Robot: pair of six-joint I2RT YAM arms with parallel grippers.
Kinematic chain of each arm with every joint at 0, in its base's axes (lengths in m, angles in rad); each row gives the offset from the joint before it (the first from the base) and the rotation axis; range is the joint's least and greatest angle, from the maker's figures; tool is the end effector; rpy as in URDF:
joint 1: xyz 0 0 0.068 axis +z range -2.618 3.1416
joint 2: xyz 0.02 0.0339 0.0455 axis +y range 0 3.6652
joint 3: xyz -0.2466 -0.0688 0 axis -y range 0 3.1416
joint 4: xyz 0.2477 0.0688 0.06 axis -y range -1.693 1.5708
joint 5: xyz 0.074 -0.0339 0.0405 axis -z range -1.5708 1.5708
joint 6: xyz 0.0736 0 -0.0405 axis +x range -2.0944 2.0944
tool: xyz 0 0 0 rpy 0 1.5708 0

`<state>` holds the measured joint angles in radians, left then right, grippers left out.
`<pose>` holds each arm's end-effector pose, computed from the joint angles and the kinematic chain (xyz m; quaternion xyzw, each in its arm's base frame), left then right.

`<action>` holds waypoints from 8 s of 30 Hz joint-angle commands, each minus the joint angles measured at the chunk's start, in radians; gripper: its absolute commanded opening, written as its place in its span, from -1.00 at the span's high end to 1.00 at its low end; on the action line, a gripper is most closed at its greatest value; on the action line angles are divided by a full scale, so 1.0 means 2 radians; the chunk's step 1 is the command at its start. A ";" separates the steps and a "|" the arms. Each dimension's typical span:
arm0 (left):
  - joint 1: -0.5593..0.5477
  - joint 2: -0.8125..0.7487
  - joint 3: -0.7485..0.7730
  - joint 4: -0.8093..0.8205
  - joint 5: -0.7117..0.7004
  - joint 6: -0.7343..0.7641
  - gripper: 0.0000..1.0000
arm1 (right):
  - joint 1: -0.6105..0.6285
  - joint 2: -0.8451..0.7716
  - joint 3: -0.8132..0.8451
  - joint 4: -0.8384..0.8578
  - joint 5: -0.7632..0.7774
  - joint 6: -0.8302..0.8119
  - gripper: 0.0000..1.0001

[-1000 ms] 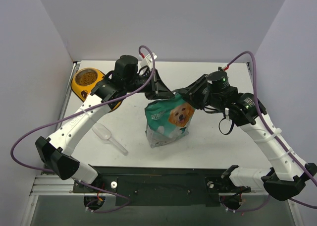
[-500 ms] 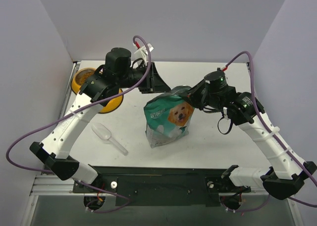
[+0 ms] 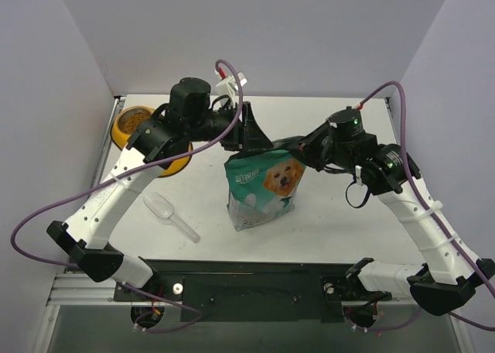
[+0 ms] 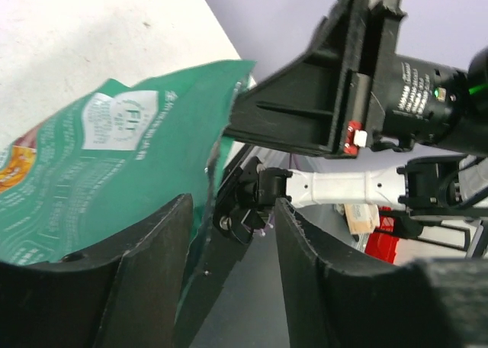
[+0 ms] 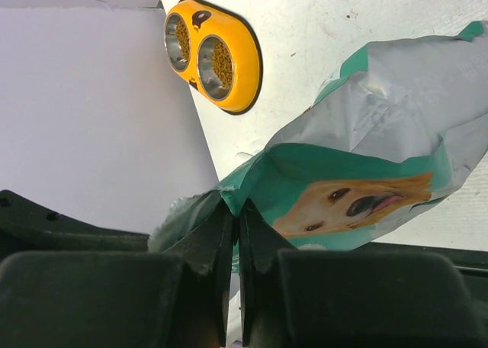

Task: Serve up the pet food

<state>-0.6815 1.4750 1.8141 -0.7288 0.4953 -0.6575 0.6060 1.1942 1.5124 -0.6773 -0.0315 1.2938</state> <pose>0.2408 -0.2403 0.4452 0.1461 0.8036 -0.4947 0.2969 0.2321 0.1636 0.4254 0.2687 0.7768 0.4706 0.3207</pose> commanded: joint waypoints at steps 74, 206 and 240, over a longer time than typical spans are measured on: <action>-0.037 0.026 0.016 0.009 -0.008 0.074 1.00 | -0.013 0.088 0.145 -0.122 -0.240 -1.094 -0.31; -0.027 -0.231 -0.249 0.138 -0.109 0.111 1.00 | -0.014 0.062 0.113 -0.026 0.250 -0.859 0.55; 0.053 -0.210 -0.346 0.334 0.035 -0.095 1.00 | -0.173 0.016 -0.031 0.140 -0.457 -0.616 -0.79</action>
<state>-0.5835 1.0405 1.0710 -0.1982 0.5129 -0.8604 0.2668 1.2514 1.4872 -0.4847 -0.7982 0.0879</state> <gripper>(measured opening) 0.033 0.905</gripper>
